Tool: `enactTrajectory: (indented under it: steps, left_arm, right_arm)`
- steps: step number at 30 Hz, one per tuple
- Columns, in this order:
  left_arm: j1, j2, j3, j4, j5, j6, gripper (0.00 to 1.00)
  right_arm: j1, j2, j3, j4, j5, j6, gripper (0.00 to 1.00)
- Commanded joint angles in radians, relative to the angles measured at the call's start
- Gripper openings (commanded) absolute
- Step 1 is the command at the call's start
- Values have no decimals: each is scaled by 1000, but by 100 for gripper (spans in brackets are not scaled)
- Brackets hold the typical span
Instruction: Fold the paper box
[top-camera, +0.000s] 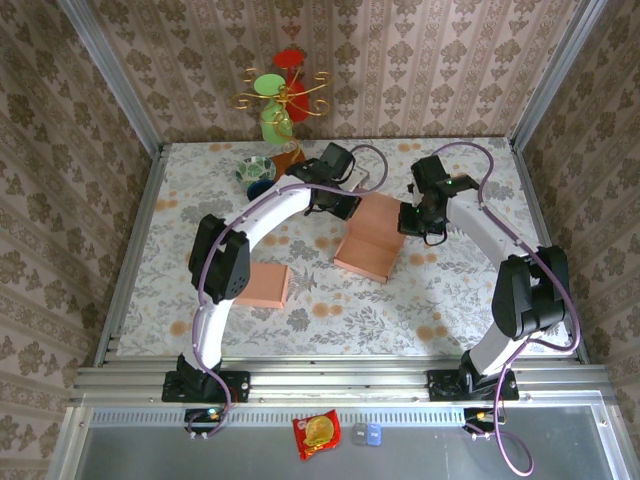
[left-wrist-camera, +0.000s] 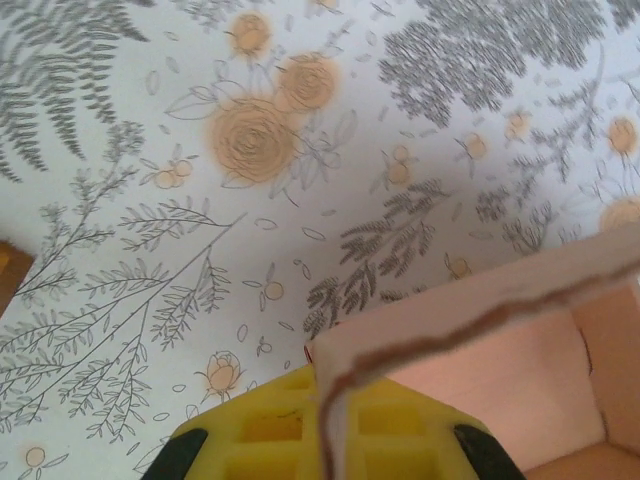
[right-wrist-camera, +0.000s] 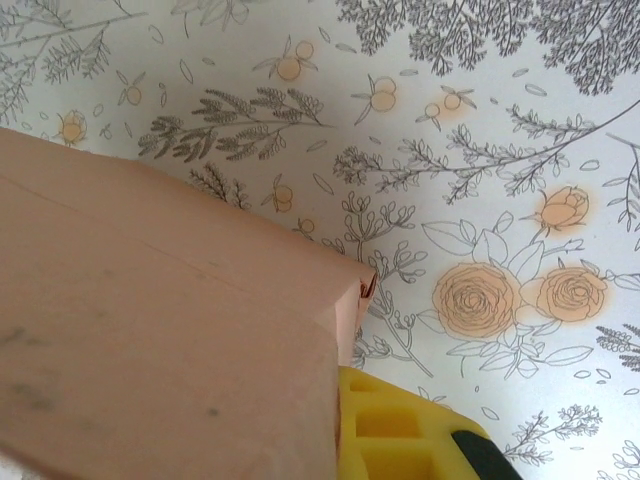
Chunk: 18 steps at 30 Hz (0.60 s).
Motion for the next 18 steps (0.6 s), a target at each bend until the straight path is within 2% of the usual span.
enactTrajectory:
  steps: [1, 5, 11, 18]
  left_arm:
    - [-1, -77, -53, 87, -102, -159, 0]
    - [-5, -86, -80, 161, -162, -232, 0]
    - [0, -85, -106, 238, -131, -252, 0]
    - [10, -122, -255, 433, -84, -266, 0]
  right_arm:
    - [15, -6, 47, 41, 67, 50, 0]
    - [23, -11, 34, 120, 98, 73, 0]
    - [24, -6, 10, 265, 104, 92, 0]
    - [32, -3, -44, 414, 96, 91, 0]
